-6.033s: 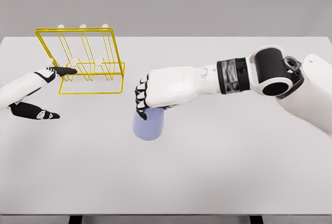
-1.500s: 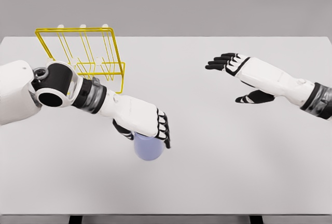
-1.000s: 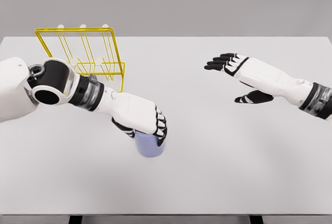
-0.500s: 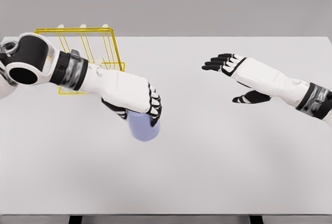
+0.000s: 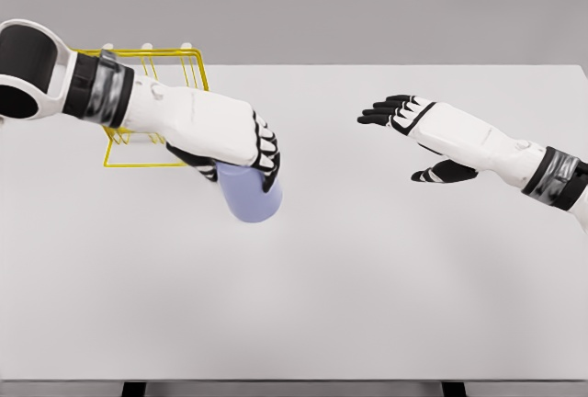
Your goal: Place the cup on the cup holder with both arms
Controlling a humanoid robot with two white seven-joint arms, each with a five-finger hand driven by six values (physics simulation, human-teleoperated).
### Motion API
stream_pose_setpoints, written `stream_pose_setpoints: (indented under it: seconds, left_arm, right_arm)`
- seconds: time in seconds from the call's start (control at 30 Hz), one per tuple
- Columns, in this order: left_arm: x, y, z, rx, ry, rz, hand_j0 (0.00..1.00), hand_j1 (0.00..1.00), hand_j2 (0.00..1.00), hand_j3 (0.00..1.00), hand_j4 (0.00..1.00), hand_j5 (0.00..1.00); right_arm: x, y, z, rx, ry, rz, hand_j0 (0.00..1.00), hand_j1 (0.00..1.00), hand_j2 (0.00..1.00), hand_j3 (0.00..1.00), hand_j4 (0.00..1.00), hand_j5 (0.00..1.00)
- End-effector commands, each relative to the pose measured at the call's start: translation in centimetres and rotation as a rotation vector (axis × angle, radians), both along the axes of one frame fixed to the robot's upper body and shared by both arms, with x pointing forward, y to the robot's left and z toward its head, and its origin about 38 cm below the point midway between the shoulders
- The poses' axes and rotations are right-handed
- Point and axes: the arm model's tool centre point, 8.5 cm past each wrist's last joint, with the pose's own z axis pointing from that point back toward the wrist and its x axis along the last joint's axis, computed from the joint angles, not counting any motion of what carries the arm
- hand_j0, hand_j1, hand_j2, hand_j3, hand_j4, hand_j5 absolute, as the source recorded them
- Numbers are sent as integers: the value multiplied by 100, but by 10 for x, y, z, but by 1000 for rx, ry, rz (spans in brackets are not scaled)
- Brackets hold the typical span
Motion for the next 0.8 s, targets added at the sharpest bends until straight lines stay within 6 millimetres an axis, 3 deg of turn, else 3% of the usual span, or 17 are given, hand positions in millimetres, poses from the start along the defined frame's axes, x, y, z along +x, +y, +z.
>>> stream_pose_setpoints:
  seconds: [0.0,0.77]
  left_arm:
    - [6,5,3,-6,0,25,55,55,55,55,55,55]
    - [37,30,47,-69,-106,146,55,55,55,55,55,55]
  right_arm:
    - [0,0,0,6,3,-1,100,100,100,100,100,100]
    - [2,-2,1,6,3,-7,100,100,100,100,100,100]
